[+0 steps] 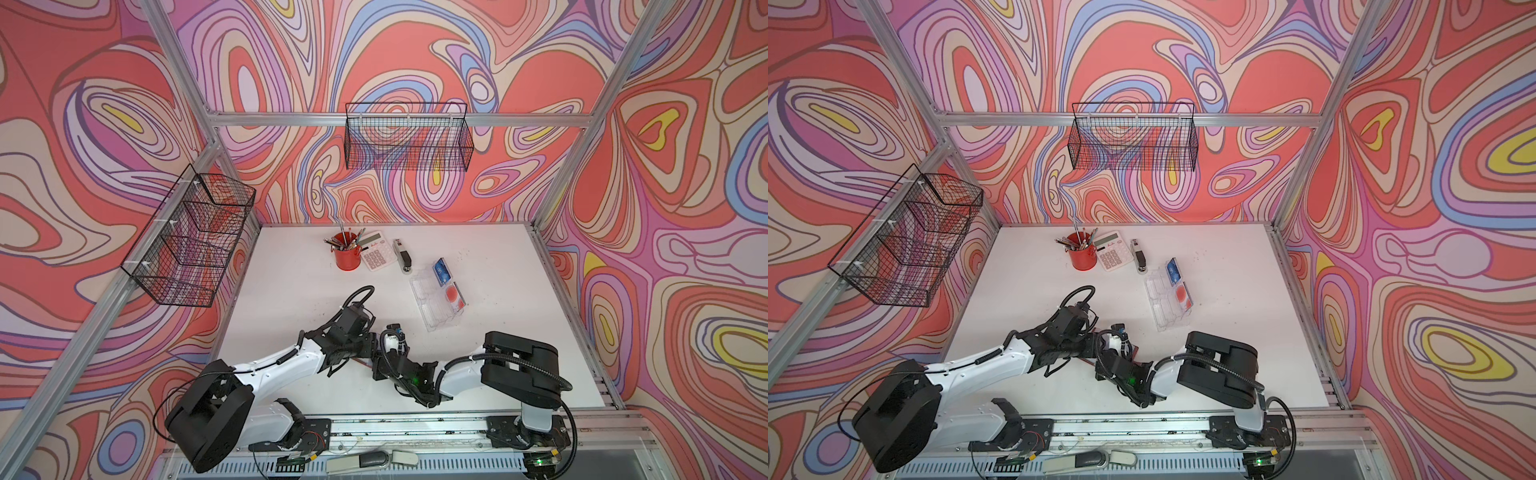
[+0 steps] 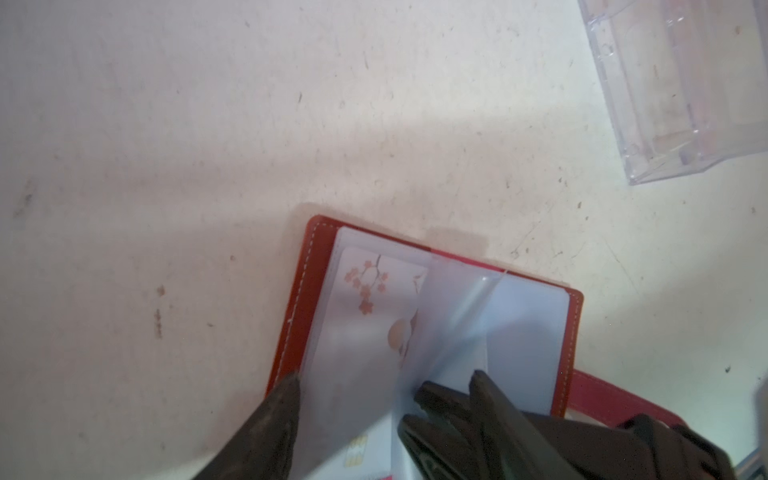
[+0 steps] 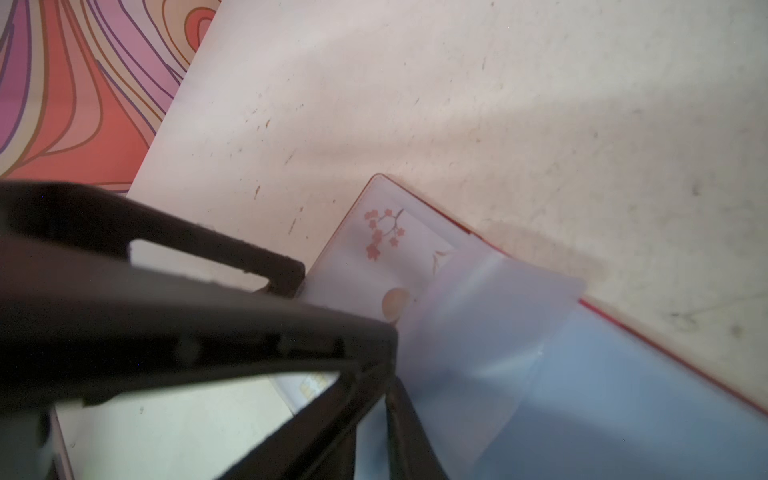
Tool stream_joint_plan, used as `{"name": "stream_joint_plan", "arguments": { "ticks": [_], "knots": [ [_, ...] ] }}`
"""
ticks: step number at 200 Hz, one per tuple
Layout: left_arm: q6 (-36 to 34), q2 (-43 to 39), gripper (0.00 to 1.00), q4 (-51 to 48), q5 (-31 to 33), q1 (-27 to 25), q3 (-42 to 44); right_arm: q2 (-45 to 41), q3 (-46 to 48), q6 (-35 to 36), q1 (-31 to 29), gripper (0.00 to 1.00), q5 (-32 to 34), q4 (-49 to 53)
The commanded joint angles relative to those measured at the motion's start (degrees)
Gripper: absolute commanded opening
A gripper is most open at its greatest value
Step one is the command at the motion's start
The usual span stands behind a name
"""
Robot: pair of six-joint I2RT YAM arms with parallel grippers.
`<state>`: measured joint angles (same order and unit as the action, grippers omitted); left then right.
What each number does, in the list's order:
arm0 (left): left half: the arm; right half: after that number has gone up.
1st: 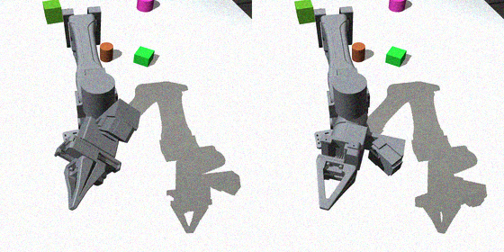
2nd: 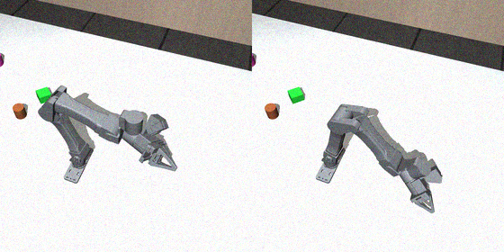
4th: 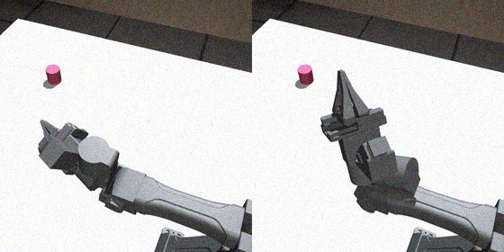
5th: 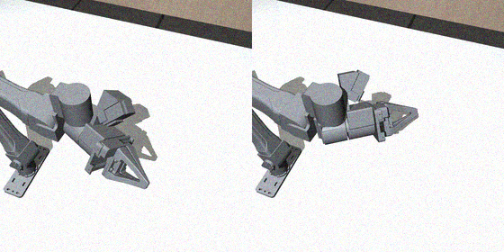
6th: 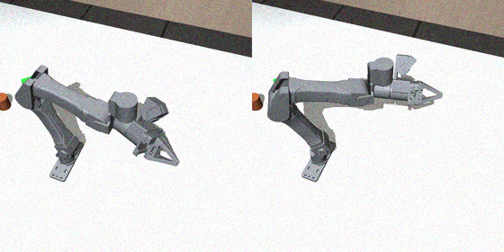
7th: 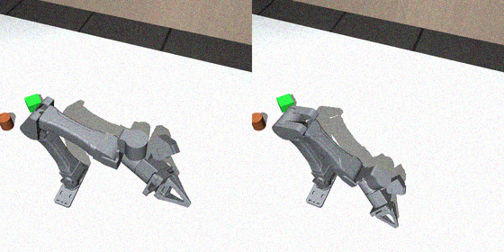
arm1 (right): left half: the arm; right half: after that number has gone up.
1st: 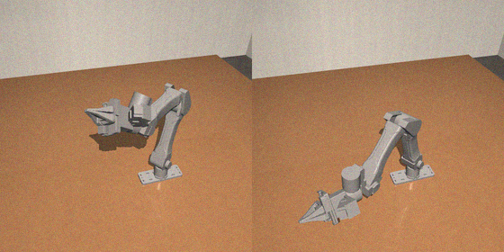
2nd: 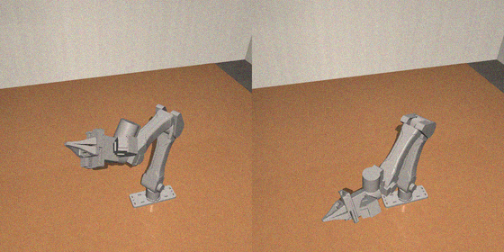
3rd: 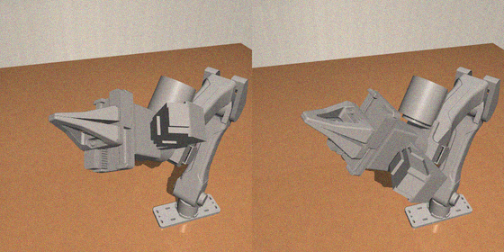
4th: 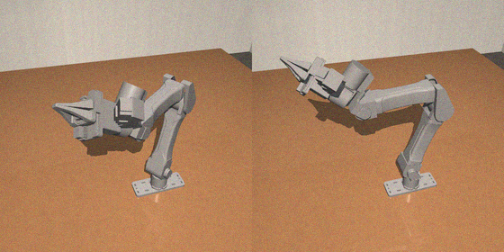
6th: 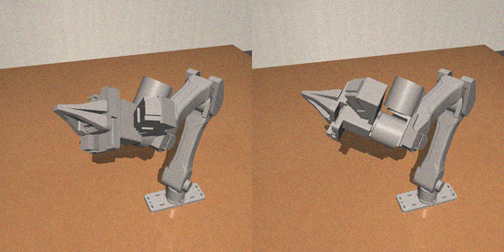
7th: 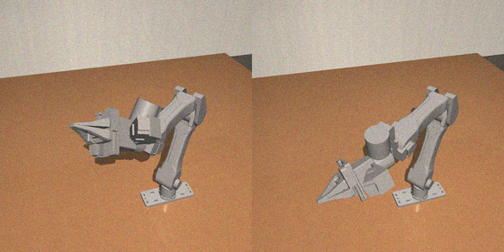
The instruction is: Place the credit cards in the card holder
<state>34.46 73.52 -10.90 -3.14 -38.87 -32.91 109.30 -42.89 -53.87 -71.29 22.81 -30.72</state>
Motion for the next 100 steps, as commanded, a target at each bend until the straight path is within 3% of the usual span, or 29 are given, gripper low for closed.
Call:
{"name": "stream_joint_plan", "arguments": {
  "ticks": [1, 18, 43, 100],
  "knots": [
    [0.3, 1.1, 0.66, -0.9, 2.9, -0.9, -2.1, 2.4, 2.0, -0.5, -0.5, 0.15, -3.7, 2.6],
    [1.5, 0.9, 0.66, -1.8, 5.9, -0.9, -1.7, 1.3, 2.9, -0.7, -0.5, 0.15, -3.3, 2.3],
    [0.8, 2.4, 0.68, 0.2, 2.7, -0.9, -0.5, -0.6, 3.9, -0.3, -0.6, 0.16, -2.5, 2.9],
    [3.8, 8.0, 0.72, -9.2, 6.1, -1.1, -2.2, -4.6, 5.5, 0.6, -0.7, 0.21, -1.6, 2.9]
  ]
}}
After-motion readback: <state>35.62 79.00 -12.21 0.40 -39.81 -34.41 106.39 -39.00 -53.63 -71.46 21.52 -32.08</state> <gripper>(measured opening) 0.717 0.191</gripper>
